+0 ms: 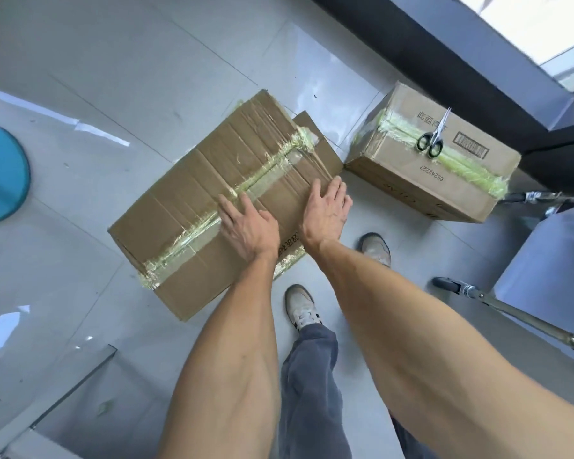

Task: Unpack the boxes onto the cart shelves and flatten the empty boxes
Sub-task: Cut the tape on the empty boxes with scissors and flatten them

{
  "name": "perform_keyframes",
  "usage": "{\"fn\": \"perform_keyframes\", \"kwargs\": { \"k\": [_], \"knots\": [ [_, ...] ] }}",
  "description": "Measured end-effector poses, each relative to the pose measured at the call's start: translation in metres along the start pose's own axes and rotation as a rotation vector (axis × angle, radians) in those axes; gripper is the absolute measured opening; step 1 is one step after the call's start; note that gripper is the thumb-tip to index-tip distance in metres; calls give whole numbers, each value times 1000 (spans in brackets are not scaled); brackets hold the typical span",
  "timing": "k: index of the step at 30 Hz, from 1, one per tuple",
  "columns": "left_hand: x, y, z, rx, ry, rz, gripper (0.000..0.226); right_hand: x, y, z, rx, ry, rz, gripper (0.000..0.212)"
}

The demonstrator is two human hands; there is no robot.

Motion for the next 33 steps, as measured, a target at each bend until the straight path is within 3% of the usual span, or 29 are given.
{"fn": "perform_keyframes", "kwargs": {
  "k": [9, 12, 16, 20, 24, 28, 33],
  "knots": [
    [114, 21, 20, 64, 11, 455, 49, 94, -24, -11, -25, -85, 199, 69],
    [156, 40, 46, -3, -46, 540, 53, 144, -36, -18, -16, -91, 243, 69],
    [214, 65, 94, -120, -222, 557, 67, 217, -59, -25, -11, -169, 318, 55],
    [262, 81, 135, -229, -223, 489, 69, 278, -90, -28, 44, -208, 352, 34],
    [303, 83, 176, -308, -95, 422, 69, 316, -127, -19, 69, -257, 335, 45],
    [331, 83, 205, -288, -38, 413, 38, 330, -152, -5, 120, -354, 287, 59],
    [359, 81, 228, -287, -39, 398, 25, 339, -158, 19, 34, -388, 297, 63]
  ]
}}
Point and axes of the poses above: each hand's wrist, its own y-axis away from the middle knuckle, its own z-axis out of the palm, x = y × z, the point moved 4 cm from there along -y, towards the middle knuckle, and after that the axes turned 13 degrees about -z, right-handed, at the moved point
